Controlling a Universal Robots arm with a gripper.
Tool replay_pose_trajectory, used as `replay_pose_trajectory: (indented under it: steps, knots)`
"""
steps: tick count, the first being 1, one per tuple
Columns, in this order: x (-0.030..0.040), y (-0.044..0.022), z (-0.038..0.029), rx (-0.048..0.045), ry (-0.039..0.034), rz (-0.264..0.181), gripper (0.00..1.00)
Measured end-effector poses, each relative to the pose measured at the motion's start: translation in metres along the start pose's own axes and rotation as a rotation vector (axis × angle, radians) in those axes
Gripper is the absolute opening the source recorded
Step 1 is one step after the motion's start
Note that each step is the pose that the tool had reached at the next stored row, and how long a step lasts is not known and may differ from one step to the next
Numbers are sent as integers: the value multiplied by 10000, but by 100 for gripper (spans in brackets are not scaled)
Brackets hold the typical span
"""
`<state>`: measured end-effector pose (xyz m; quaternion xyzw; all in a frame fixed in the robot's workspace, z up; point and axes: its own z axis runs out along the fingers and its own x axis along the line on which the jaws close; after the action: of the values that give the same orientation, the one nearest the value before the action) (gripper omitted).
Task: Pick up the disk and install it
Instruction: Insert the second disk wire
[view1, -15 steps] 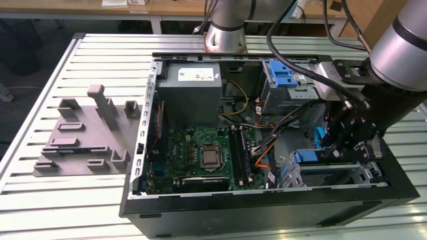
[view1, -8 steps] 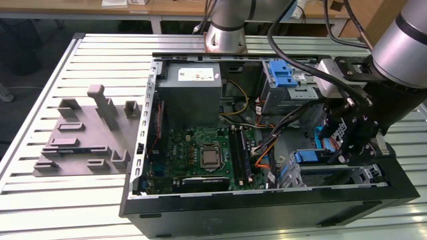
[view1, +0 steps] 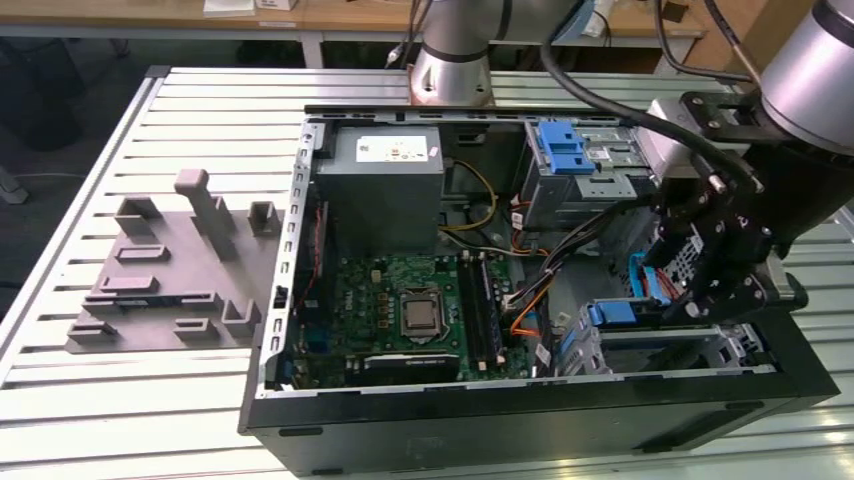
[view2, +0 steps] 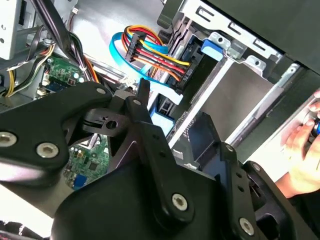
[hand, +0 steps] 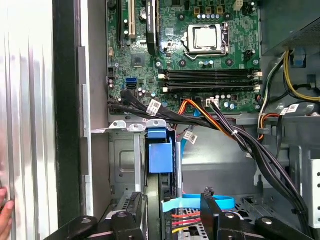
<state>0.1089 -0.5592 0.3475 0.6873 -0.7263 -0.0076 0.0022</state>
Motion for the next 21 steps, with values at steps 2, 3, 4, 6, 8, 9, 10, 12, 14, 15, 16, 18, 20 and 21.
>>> replay_pose_trajectory:
  steps: [2, 3, 4, 6, 8, 9, 10, 12, 14, 15, 16, 18, 20, 21]
  knots:
    - [0, 0, -33, -18, 1, 0, 58]
    - [0, 1, -47, -26, 1, 0, 58]
    - [0, 1, -61, -37, 1, 0, 57]
    - [0, 1, -77, -50, 1, 1, 51]
    - [0, 1, -77, -53, -1, 1, 39]
    - [-1, 1, -78, -53, 0, 1, 39]
    - [-1, 1, -79, -53, 2, 0, 33]
    - [-1, 1, -80, -53, 3, 1, 27]
    - [-1, 1, -79, -53, 3, 0, 22]
    - [-1, 1, -79, -53, 2, 0, 16]
    - [-1, 1, -79, -53, 2, 0, 16]
    - [-1, 1, -80, -54, 3, 1, 11]
    - [-1, 1, -79, -54, 3, 0, 11]
    - [-1, 1, -80, -54, 3, 0, 11]
